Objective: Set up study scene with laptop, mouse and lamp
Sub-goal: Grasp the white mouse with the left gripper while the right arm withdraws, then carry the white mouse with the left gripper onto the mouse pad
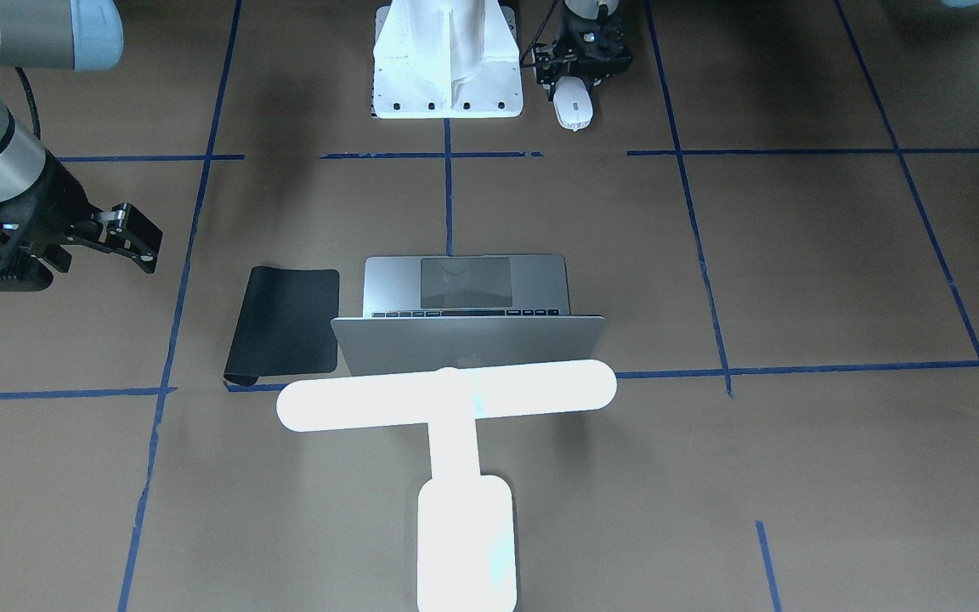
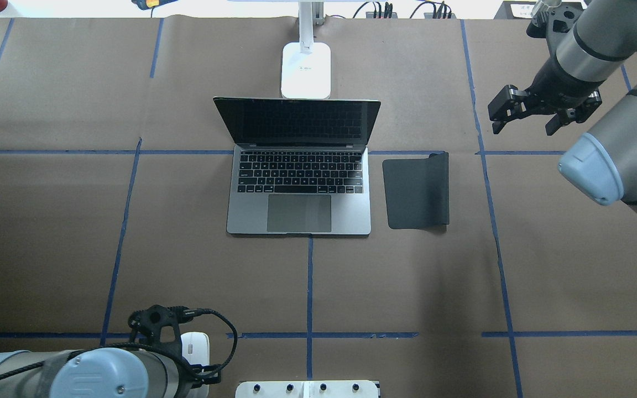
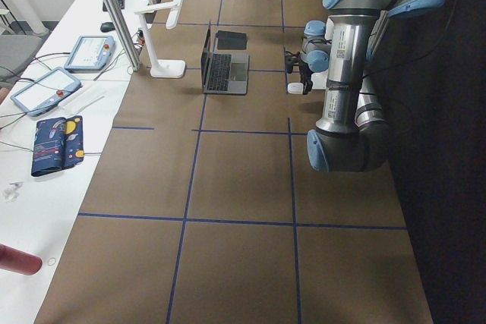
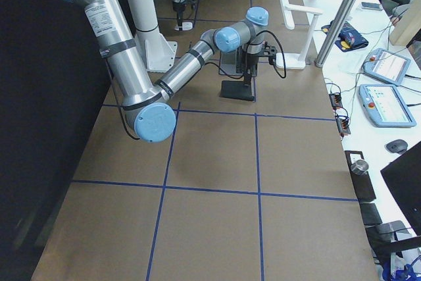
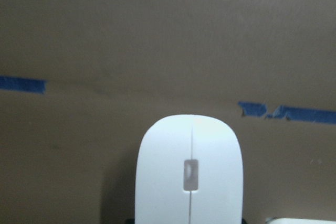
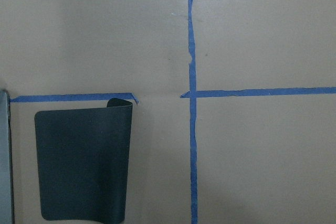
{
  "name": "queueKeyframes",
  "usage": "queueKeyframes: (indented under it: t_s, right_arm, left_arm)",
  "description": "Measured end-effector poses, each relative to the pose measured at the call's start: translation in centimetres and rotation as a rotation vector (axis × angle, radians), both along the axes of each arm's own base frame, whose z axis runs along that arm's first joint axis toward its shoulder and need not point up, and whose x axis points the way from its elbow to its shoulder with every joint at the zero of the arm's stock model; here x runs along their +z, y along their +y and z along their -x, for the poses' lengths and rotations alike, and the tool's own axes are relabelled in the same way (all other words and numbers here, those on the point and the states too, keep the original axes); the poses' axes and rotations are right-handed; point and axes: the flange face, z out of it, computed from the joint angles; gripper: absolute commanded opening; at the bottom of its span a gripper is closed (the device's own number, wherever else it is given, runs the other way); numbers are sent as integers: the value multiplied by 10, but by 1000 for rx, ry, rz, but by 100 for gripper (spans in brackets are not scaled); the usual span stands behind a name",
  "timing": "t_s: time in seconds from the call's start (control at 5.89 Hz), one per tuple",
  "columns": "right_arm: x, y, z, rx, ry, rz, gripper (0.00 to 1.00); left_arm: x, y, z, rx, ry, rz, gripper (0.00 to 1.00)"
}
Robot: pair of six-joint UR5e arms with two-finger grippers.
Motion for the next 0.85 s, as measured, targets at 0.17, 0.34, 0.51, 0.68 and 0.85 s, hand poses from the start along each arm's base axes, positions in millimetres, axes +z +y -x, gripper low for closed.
queueKeyframes:
  t_s: [0.17,0.34,0.51,0.68,0.85]
  right_arm:
    - [18,12,-15,-25,11,-18,100]
    - [42,23,-39,-44,26,-35,100]
    - [69,33,-66,-58,34,-59,100]
    - [105,47,-94,-60,25,-88,100]
    - [146,67,-128,-53,1,-120,100]
  left_arm:
    - [-28,-15,-1,-21,29,-15,16]
    - [-51,-34,-16,-33,51,-46,15]
    - [-76,-60,-43,-47,63,-78,15]
    - [-103,-87,-75,-55,65,-113,15]
    - [-131,-110,-109,-51,62,-160,14]
